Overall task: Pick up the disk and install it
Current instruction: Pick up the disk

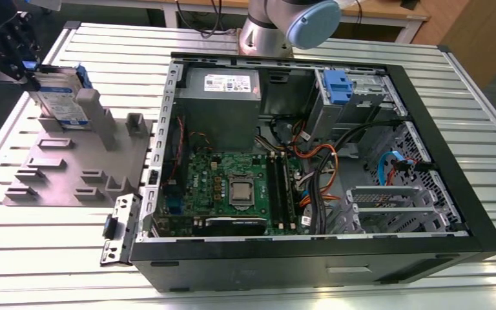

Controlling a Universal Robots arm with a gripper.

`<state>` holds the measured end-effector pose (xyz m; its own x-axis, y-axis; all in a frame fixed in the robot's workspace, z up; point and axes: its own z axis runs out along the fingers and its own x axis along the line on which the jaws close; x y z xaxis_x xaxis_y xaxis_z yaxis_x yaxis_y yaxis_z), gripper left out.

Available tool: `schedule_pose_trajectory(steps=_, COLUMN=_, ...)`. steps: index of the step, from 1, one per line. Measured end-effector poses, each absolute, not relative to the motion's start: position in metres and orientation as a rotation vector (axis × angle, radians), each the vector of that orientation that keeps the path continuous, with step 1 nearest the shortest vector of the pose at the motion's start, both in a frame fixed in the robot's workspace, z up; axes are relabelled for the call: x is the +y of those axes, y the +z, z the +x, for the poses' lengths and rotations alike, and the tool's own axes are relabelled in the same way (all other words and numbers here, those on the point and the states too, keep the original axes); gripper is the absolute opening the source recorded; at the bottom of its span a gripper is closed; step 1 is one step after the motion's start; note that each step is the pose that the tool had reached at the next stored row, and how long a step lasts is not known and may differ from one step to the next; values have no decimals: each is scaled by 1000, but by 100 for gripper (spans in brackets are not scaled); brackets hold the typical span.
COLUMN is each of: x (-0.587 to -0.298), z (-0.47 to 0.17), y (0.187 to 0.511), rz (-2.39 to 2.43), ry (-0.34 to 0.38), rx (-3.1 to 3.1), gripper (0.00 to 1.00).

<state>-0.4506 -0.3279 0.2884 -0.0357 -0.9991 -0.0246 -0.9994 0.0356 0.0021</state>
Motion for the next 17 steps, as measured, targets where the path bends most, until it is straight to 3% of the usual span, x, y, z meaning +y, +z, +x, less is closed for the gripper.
schedule_pose_trajectory(steps=7, x=-328, z=-451, y=288, rz=-2170, ry=29, rx=2249, gripper=36)
schedule_pose_trajectory(steps=9, x=-328, z=-451, y=288, rz=-2170, ry=29, rx=2249, gripper=43)
schedule_pose_trajectory(steps=11, x=-328, z=-451, y=288, rz=-2170, ry=29, rx=2249, gripper=43)
schedule_pose_trajectory(steps=12, x=-328, z=-451, y=288, rz=-2170, ry=29, rx=2249, gripper=50)
schedule_pose_trajectory(steps=17, x=-328, z=-451, y=288, rz=-2170, ry=29, rx=2249, gripper=50)
